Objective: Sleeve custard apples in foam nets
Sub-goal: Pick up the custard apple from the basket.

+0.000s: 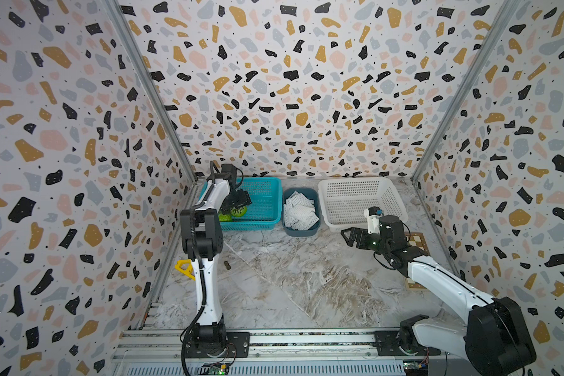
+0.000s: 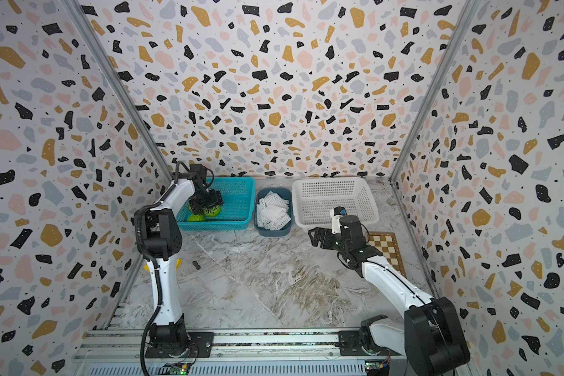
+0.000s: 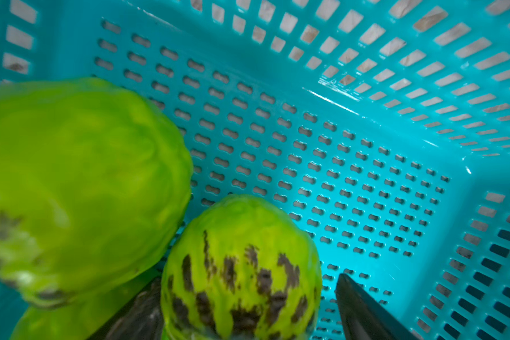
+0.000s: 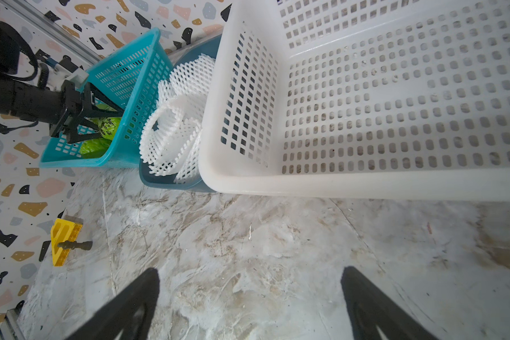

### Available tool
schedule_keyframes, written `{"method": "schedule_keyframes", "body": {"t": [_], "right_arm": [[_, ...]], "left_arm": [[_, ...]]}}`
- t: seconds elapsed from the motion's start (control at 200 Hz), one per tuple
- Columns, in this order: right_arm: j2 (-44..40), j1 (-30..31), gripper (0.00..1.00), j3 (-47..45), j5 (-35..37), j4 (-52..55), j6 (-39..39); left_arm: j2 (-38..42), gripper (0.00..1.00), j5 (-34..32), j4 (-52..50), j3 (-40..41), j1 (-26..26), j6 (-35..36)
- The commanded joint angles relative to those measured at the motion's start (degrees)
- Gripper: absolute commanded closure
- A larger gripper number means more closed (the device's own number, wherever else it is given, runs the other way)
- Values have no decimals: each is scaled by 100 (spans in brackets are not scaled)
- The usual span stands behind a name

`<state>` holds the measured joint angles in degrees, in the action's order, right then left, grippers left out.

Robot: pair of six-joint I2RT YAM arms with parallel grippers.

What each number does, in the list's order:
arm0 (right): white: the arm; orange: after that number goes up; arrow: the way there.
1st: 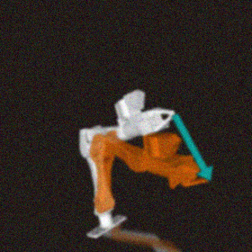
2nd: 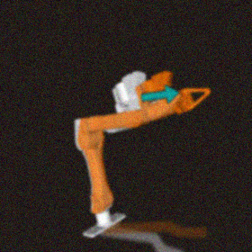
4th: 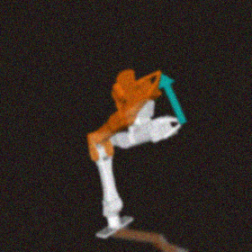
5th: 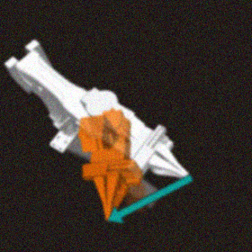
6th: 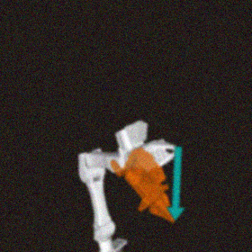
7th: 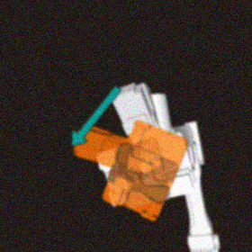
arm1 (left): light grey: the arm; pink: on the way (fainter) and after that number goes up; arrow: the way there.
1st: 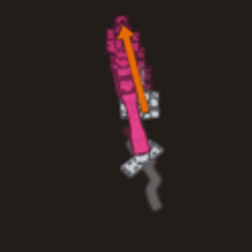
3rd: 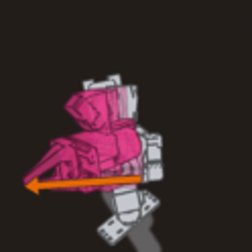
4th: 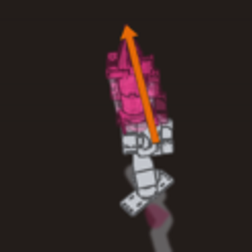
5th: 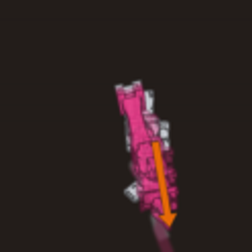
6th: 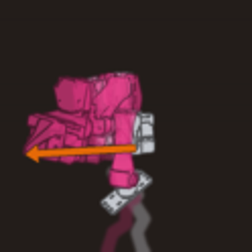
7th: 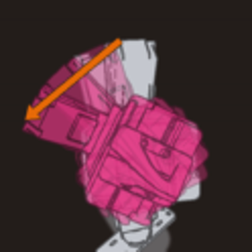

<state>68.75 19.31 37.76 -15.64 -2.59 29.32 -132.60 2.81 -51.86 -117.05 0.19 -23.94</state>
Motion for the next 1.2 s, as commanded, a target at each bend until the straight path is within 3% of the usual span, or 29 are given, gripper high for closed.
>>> {"method": "schedule_keyframes", "body": {"t": [0.0, 0.275, 0.441, 0.731, 1.011, 1.191], "right_arm": [[6, 29, 2, -1, -32, -90, 21], [-2, 28, 2, -32, -7, -72, 36], [-9, 23, 2, -55, -2, -60, 43], [-242, 29, 2, -76, -25, 49, 30], [-763, 29, 2, -117, -527, -75, -163], [-1244, 134, 1, -214, -1162, -477, -310]], "left_arm": [[-132, 14, 88, -191, -160, 34, 74], [-176, 19, 53, -227, -186, 43, 97], [-181, 32, 118, -299, -221, 43, 135], [551, 38, 391, -223, -66, 120, 151], [1905, 38, 1336, 63, 619, 386, 93], [2963, 38, 2400, 547, 1591, 756, -53]]}}
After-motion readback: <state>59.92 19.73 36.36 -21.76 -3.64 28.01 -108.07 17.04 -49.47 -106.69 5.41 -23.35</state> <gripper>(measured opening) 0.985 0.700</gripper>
